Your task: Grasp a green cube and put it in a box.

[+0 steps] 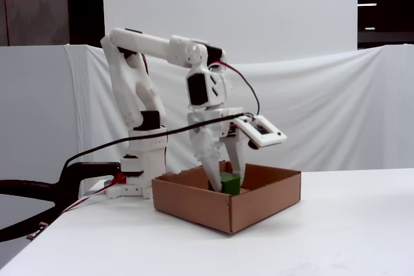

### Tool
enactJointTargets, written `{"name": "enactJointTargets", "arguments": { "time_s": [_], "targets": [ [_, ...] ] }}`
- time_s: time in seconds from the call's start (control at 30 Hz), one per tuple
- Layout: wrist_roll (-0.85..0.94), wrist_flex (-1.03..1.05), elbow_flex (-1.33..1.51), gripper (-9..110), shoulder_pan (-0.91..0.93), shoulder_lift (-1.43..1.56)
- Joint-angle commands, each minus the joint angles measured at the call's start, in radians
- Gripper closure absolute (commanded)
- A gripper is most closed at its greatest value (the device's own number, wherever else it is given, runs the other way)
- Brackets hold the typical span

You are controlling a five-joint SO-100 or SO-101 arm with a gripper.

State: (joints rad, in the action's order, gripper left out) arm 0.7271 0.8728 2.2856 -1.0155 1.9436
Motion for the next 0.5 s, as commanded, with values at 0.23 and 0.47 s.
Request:
{"name": "enactJointTargets", "arguments": {
  "time_s": [0.23,0.47],
  "targets": [
    [-0.003,-0.141,0.109,79,-0.017,-0.002],
    [-0.003,0.129,-0.127,69,0.044,-0.009]
  ]
}}
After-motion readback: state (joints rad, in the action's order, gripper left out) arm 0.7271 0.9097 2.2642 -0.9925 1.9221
